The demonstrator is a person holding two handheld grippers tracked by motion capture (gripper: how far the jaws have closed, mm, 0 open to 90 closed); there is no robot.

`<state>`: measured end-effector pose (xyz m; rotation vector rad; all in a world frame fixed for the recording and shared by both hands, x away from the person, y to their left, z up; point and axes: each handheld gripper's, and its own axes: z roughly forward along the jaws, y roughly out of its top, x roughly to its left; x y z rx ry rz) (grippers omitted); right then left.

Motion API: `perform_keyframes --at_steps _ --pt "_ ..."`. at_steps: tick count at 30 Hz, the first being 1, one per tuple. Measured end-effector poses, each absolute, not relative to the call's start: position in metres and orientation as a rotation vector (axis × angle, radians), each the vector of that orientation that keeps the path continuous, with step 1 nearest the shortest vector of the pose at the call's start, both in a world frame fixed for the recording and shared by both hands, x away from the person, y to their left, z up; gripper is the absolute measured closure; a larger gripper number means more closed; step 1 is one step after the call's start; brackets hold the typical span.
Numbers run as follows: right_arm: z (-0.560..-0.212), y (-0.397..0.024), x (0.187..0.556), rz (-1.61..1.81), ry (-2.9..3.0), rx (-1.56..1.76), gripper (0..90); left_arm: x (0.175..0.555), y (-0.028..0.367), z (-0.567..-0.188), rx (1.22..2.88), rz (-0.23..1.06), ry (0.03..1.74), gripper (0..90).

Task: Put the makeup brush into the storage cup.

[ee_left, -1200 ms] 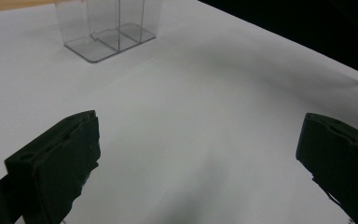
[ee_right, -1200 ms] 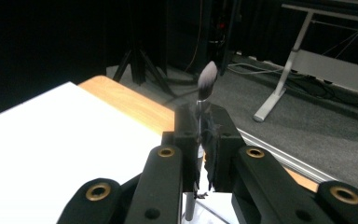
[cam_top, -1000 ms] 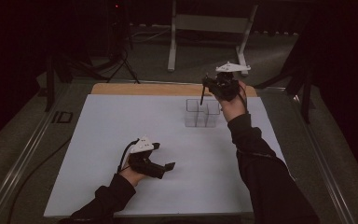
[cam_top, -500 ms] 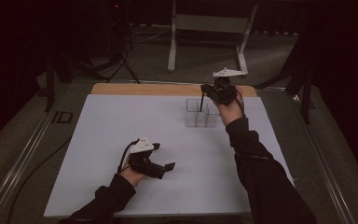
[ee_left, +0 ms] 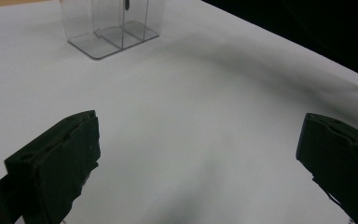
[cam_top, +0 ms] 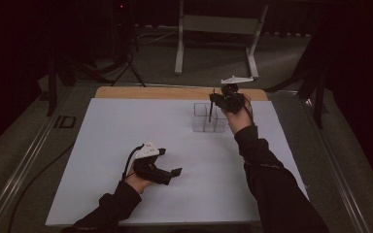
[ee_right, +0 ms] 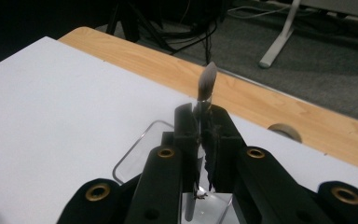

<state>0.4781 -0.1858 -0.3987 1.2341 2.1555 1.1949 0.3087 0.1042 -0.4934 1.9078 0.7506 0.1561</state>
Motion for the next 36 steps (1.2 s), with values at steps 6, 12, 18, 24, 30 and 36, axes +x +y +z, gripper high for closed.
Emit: perform_keyframes --at_steps 6,12,18,24,30,36 --pt "-0.406 -0.186 0.479 1.184 2.154 1.264 83.6 0.309 0.103 -0.494 1.911 0.152 0.750 1.0" --pt "-0.411 -0.185 0.480 1.150 2.165 1.290 83.4 0.309 0.105 -0.493 1.906 0.165 0.758 0.8" --pt "-0.420 -0.183 0.482 1.104 2.184 1.304 83.4 0.309 0.104 -0.494 1.911 0.152 0.758 0.8" --pt "-0.418 -0.183 0.482 1.102 2.182 1.292 38.9 0.309 0.104 -0.494 1.913 0.158 0.758 0.8" --pt "-0.415 -0.184 0.482 1.088 2.194 1.295 22.1 0.309 0.103 -0.494 1.928 0.146 0.745 0.8" --pt "-0.411 -0.185 0.477 1.136 2.193 1.287 21.3 0.310 0.103 -0.494 1.929 0.122 0.741 0.8"
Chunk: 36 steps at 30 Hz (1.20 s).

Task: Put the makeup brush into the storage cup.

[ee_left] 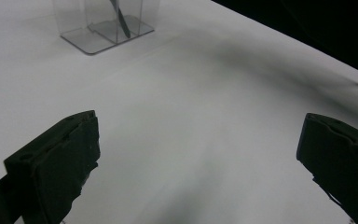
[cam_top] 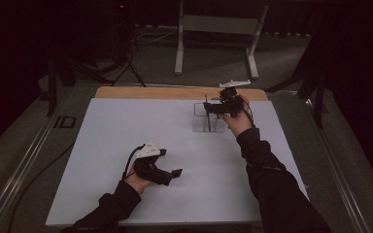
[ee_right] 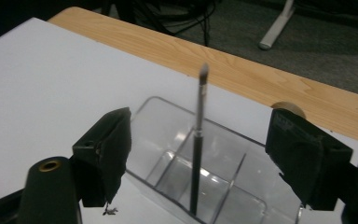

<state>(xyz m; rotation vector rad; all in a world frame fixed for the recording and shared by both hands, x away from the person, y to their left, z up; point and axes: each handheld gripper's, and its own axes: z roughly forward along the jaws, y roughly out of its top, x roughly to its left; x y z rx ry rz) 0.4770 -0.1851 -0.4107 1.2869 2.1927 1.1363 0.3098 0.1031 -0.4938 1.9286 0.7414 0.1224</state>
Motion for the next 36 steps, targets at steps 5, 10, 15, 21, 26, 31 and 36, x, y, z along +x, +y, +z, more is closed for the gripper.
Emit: perform_keyframes --at_steps 5,10,15,21,26,31,36 --pt "-0.408 -0.186 0.473 1.167 2.179 1.276 15.4 0.311 0.105 -0.494 1.934 0.119 0.747 0.8" --pt "-0.406 -0.190 0.470 1.221 2.182 1.266 10.0 0.311 0.106 -0.493 1.939 0.103 0.749 0.9" --pt "-0.404 -0.192 0.463 1.245 2.188 1.228 13.9 0.311 0.109 -0.491 1.935 0.118 0.753 0.9" --pt "-0.404 -0.193 0.457 1.262 2.183 1.194 17.5 0.310 0.110 -0.492 1.944 0.116 0.743 0.9" --pt "-0.404 -0.193 0.446 1.295 2.194 1.115 18.3 0.311 0.114 -0.492 1.935 0.102 0.736 0.9" --pt "-0.403 -0.199 0.438 1.372 2.211 1.116 15.1 0.313 0.117 -0.491 1.923 0.051 0.679 0.9" --pt "-0.403 -0.205 0.426 1.404 2.201 1.044 15.0 0.312 0.119 -0.485 1.943 0.062 0.639 0.9"
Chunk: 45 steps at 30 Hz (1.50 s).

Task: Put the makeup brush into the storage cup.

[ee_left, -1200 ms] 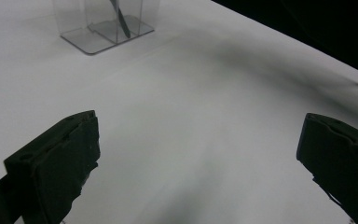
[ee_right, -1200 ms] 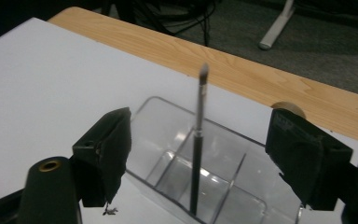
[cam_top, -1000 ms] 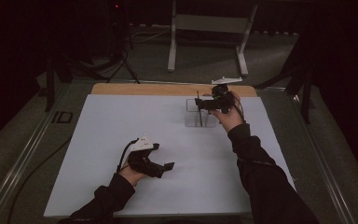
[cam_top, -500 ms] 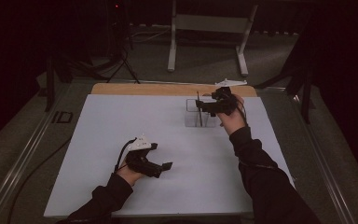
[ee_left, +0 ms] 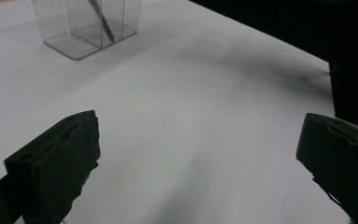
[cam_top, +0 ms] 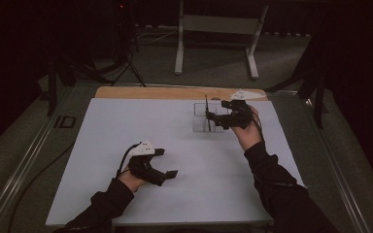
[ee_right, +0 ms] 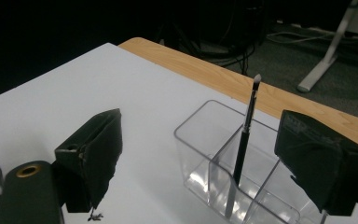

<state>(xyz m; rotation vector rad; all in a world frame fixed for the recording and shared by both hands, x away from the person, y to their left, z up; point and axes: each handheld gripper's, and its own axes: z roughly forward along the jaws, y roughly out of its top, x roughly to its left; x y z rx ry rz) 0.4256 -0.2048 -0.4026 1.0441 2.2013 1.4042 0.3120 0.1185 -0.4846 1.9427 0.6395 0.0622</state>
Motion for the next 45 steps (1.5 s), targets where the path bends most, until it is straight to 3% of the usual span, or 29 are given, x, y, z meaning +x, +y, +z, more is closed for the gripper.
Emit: perform_keyframes --at_steps 20,45 --pt "-0.418 -0.226 0.377 1.493 2.285 0.933 15.8 0.303 0.145 -0.469 1.971 0.132 0.596 1.0" --pt "-0.470 -0.263 0.323 1.451 2.416 0.891 13.8 0.286 0.195 -0.488 2.030 0.159 0.662 1.0"
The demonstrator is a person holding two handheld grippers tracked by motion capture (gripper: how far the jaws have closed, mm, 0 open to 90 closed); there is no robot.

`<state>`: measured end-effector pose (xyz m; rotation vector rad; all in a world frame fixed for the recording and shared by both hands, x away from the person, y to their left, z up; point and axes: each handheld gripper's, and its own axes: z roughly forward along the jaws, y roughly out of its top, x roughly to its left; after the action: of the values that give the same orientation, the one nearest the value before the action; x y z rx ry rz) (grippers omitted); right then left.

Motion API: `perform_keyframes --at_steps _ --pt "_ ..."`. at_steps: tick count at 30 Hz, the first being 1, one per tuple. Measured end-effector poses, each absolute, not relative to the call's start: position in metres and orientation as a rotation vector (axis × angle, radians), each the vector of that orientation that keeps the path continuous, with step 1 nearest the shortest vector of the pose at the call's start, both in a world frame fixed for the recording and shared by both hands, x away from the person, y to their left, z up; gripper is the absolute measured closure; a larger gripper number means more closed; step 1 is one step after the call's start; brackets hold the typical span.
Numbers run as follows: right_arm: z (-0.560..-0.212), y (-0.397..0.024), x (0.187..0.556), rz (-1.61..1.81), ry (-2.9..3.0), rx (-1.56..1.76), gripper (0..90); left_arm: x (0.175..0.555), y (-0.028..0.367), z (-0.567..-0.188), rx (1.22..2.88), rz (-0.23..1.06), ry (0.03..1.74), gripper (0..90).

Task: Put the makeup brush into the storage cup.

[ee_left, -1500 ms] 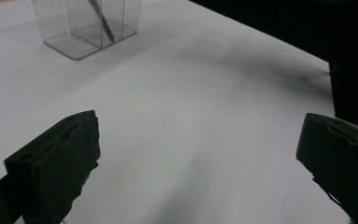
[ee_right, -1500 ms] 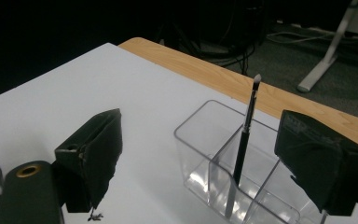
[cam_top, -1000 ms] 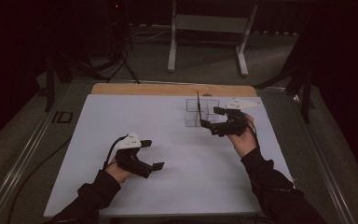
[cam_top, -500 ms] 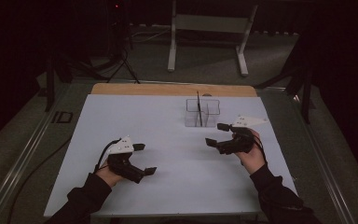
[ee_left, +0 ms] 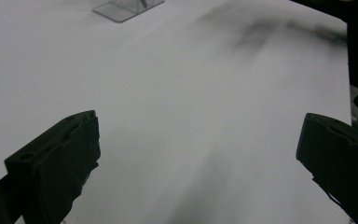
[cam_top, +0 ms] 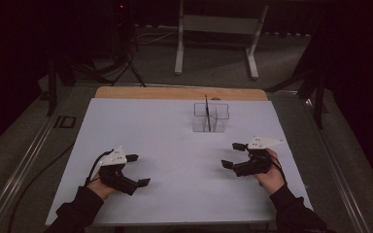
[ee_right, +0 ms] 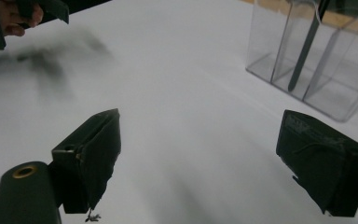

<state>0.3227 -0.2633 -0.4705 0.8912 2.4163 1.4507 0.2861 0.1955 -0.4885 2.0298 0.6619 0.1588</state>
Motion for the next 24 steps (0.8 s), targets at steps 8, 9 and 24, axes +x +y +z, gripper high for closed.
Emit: perform_keyframes --at_steps 8,9,24 --pt "-0.480 -0.274 0.312 1.400 2.445 0.901 15.3 0.281 0.212 -0.496 2.044 0.168 0.706 1.0" --pt "-0.481 -0.276 0.310 1.392 2.449 0.903 14.7 0.280 0.214 -0.497 2.041 0.173 0.723 1.0" --pt "-0.493 -0.297 0.290 1.404 2.432 0.912 15.3 0.265 0.237 -0.501 2.086 0.221 0.844 1.8"
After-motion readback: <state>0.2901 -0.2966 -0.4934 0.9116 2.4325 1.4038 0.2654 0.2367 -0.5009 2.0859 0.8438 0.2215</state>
